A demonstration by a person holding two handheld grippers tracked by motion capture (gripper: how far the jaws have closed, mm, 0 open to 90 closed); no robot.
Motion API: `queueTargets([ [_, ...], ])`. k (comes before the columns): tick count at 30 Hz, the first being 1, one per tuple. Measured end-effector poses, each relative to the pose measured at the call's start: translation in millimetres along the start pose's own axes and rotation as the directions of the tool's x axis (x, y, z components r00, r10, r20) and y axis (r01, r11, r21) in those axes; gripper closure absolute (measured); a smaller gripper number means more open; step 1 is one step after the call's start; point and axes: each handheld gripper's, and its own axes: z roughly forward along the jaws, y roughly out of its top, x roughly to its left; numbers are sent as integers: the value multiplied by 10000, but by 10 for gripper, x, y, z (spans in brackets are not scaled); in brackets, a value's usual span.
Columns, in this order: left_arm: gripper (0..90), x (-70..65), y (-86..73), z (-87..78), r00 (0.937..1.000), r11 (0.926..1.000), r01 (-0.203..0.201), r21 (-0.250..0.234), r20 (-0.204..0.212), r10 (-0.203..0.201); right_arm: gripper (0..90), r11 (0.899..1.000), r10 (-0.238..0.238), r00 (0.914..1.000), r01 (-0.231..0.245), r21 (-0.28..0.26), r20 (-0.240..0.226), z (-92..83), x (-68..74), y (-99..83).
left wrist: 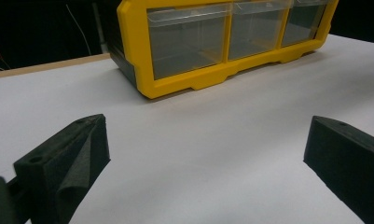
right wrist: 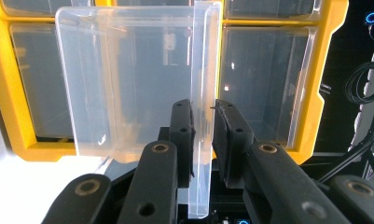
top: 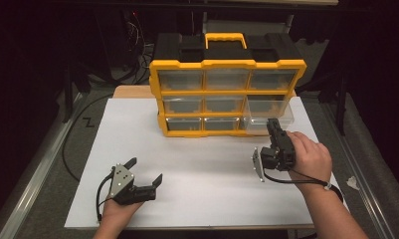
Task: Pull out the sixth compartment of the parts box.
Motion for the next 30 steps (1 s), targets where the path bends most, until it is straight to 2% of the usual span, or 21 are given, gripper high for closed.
queueTargets([
  [11, 9, -2, 0, -1, 10000, 10000, -10, -1, 2, 10, 801, 9999, 145, 9998, -146, 87, 96, -10, 36, 5],
  [12, 9, -3, 0, 0, 10000, 10000, -6, 1, 7, 6, 801, 9996, 265, 9996, -266, 134, 64, -8, 42, 4],
  [13, 9, -4, 0, 0, 10000, 10000, -8, 5, 5, 8, 801, 9999, 144, 9999, -145, 88, 96, -2, 31, 6],
  [21, 9, 0, 0, -4, 10000, 10000, -3, -8, -5, 3, 792, 10000, 63, 10000, -63, 56, 37, 9, 17, 7],
  [26, 9, 5, -2, -5, 10000, 10000, 6, 3, -11, -6, 622, 9994, 343, 9984, -339, 103, -439, -8, 5, 12],
  [29, 9, 5, -3, -5, 10000, 10000, -1, 9, -12, 1, 579, 9989, 468, 9971, -463, 83, -601, -29, -13, 16],
  [30, 10, 4, -2, -6, 10000, 10000, 3, 4, -11, -3, 540, 9962, 865, 9930, -853, 176, -808, -72, -6, 22],
])
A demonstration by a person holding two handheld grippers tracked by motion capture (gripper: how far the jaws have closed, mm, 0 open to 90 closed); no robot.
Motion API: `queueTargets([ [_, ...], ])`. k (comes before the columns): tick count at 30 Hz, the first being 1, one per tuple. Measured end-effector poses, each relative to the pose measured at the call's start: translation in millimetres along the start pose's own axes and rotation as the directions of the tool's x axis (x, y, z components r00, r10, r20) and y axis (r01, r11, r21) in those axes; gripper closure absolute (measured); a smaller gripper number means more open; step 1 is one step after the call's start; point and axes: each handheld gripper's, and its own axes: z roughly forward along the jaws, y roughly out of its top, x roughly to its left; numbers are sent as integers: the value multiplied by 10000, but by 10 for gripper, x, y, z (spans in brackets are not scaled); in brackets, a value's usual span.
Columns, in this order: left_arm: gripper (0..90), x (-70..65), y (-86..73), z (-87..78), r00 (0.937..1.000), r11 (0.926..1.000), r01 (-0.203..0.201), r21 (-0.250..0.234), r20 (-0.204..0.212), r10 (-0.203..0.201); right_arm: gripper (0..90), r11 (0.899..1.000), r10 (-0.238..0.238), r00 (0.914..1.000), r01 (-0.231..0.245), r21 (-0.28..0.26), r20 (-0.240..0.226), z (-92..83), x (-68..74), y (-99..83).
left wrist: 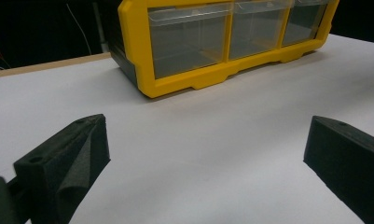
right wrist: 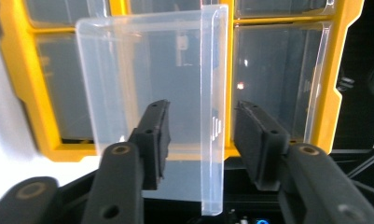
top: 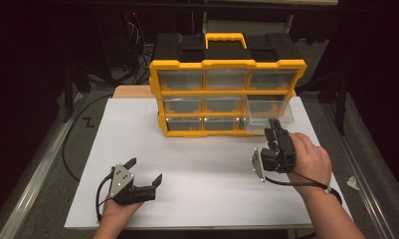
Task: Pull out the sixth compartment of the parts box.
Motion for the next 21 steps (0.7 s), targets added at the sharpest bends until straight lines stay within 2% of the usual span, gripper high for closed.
queueTargets([
  [3, 9, -4, 0, -1, 10000, 10000, 0, 3, 3, 0, 480, 9998, -28, 9997, 23, -201, -231, -59, 27, 17],
  [4, 9, -5, 0, -2, 10000, 10000, -5, 2, 4, 5, 472, 9993, -162, 9996, 155, -329, -237, -71, 44, 24],
  [7, 9, -5, -1, -3, 10000, 10000, 1, 4, -5, -1, 453, 9991, -121, 9992, 106, -407, -382, -125, 128, 49],
  [13, 9, -3, -1, -6, 10000, 10000, 7, -14, -11, -7, 435, 9982, -37, 9981, 0, -601, -617, -185, 302, 96],
  [21, 9, 0, 1, -10, 10000, 10000, 19, -36, -4, -19, 429, 9983, 23, 9931, -91, -575, -1173, -224, 580, 129],
])
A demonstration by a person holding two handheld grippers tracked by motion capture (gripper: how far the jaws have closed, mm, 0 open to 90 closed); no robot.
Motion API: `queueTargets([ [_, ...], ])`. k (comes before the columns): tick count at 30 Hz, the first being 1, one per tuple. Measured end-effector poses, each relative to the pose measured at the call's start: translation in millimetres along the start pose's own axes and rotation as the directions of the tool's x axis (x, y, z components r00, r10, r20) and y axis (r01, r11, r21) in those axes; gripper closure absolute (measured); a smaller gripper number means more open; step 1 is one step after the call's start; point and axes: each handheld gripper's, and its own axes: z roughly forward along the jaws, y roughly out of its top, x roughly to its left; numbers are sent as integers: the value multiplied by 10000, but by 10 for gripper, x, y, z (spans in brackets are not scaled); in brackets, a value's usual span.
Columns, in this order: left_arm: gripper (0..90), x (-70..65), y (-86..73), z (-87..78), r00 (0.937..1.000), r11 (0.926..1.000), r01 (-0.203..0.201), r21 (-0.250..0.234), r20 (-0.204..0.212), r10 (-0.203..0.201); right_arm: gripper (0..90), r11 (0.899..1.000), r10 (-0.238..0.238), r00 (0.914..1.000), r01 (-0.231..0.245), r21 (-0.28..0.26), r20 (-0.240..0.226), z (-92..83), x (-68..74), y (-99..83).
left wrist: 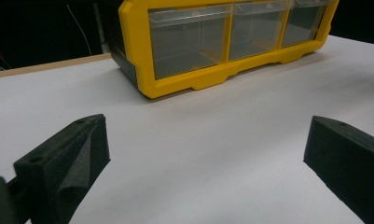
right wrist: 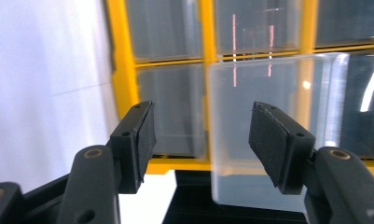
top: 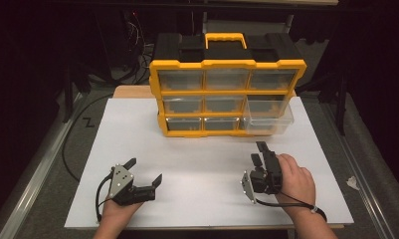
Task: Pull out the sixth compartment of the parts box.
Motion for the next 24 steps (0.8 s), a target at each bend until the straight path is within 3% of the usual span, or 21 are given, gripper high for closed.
queueTargets([
  [9, 9, -1, 1, -1, 10000, 10000, -10, -15, 10, 10, 423, 10000, 23, 9991, -23, 0, -430, -15, 290, -52],
  [14, 9, 0, 5, -7, 10000, 10000, 37, -57, -5, -37, 419, 9998, 152, 9980, -145, 121, -621, -30, 364, -143],
  [18, 9, -1, 7, -11, 10000, 10000, 42, -67, -6, -42, 409, 9990, 245, 9967, -214, 402, -771, -37, 386, -239],
  [24, 9, -4, 5, 2, 10000, 10000, 7, -22, 3, -7, 371, 9985, 409, 9965, -381, 393, -727, -25, 351, -253],
])
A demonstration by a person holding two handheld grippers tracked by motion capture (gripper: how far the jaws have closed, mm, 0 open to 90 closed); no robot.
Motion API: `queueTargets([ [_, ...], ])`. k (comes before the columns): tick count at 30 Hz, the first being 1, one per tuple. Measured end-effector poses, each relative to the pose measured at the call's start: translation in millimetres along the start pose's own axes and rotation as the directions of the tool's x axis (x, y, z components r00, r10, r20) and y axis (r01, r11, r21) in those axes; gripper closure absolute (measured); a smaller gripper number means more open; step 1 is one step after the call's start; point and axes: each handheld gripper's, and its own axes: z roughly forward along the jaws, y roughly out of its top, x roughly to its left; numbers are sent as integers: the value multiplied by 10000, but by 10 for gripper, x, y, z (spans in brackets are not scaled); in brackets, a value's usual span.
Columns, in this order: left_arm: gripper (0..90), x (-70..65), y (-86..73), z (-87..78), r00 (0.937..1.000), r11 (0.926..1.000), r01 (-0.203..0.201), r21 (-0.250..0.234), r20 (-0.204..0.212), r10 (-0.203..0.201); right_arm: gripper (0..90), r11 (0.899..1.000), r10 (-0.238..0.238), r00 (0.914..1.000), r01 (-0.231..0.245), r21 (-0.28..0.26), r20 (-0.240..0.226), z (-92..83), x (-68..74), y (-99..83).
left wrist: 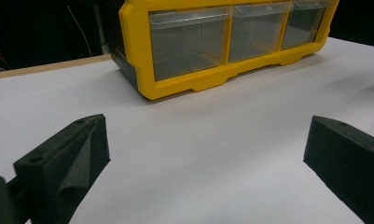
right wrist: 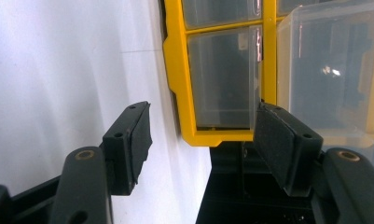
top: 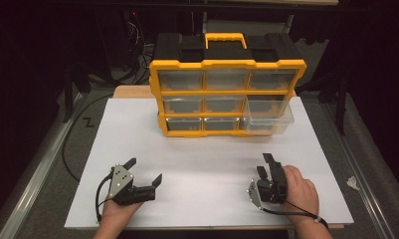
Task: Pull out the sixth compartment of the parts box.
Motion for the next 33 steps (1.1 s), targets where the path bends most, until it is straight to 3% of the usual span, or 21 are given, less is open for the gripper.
queueTargets([
  [7, 9, 4, -7, 10, 10000, 10000, 3, 56, -40, -2, 289, 9999, 18, 9998, -16, 119, -210, 23, 20, 9],
  [8, 9, 6, -9, 13, 10000, 10000, 10, 65, -60, -9, 238, 9999, -61, 9998, 64, 128, -200, 29, 17, 6],
  [15, 9, 4, -11, 14, 10000, 10000, 0, 74, -51, 1, 156, 9997, -95, 9995, 102, 226, -298, 49, 37, 8],
  [22, 9, 8, -13, 12, 10000, 9999, 0, 103, -60, 1, 12, 9993, -176, 9995, 185, 319, -279, 81, 56, -5],
  [33, 10, 10, -12, 13, 10000, 10000, 35, 66, -63, -35, 10, 9995, 16, 10000, -15, 306, -26, 79, 49, -12],
])
